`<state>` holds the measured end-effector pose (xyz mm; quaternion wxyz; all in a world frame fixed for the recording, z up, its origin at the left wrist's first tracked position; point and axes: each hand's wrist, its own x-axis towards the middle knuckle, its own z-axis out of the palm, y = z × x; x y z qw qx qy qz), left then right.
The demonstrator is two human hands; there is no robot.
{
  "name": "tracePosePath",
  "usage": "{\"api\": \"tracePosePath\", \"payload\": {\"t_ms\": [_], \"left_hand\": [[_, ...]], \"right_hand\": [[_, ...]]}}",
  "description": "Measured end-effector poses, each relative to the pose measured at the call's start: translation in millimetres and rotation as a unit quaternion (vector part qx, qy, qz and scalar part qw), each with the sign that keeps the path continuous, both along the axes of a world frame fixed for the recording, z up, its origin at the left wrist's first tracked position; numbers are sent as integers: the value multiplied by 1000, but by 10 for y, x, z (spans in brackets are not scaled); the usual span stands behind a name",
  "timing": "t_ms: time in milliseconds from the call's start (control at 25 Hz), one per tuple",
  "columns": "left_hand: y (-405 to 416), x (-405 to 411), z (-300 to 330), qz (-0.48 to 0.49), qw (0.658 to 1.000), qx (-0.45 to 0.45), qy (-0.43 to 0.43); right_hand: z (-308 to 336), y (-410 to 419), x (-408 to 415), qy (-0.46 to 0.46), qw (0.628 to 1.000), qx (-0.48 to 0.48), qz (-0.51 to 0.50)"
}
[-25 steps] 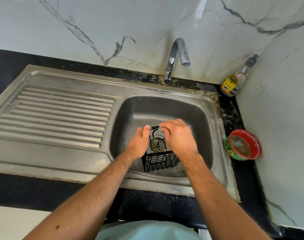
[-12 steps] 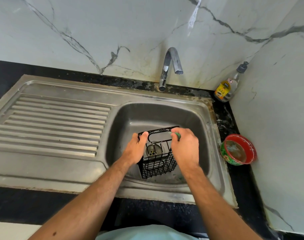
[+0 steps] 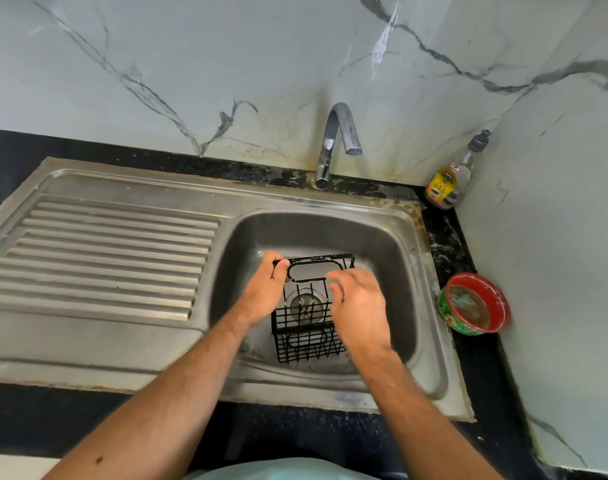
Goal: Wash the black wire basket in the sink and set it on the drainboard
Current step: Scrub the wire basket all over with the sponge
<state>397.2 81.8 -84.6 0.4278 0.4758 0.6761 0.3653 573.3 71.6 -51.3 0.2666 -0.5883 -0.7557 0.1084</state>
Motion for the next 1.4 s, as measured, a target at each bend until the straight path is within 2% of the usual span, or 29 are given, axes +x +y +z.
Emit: {"api": "tracePosePath", "payload": {"t_ms": [200, 360, 560, 720, 840, 960, 1080, 1160, 1240, 1400], "left_hand": [[33, -98, -18, -3, 1000, 0, 4], [96, -170, 47, 58, 998, 23, -5], [192, -96, 240, 128, 989, -63, 25], [161, -84, 132, 166, 980, -100, -54], [103, -82, 76, 193, 963, -102, -158], [24, -6, 67, 201, 954, -86, -204], [0, 7, 109, 276, 931, -96, -218], [2, -30, 148, 333, 902, -105, -252], [13, -49, 198, 366, 884, -102, -274], [4, -24, 255, 389, 874, -77, -280]], "right_hand": [[24, -2, -37, 11, 999, 18, 43], [113, 99, -187, 51, 998, -28, 22], [142, 94, -306, 49, 997, -4, 56], [180, 20, -267, -9, 995, -3, 96], [206, -22, -218, 73, 994, -53, 67], [232, 36, -220, 110, 989, -99, 19], [209, -11, -261, 54, 996, -35, 60], [168, -54, -254, 28, 995, 11, 91], [135, -38, -227, 29, 995, 19, 88], [135, 14, -239, 66, 995, 41, 69]]}}
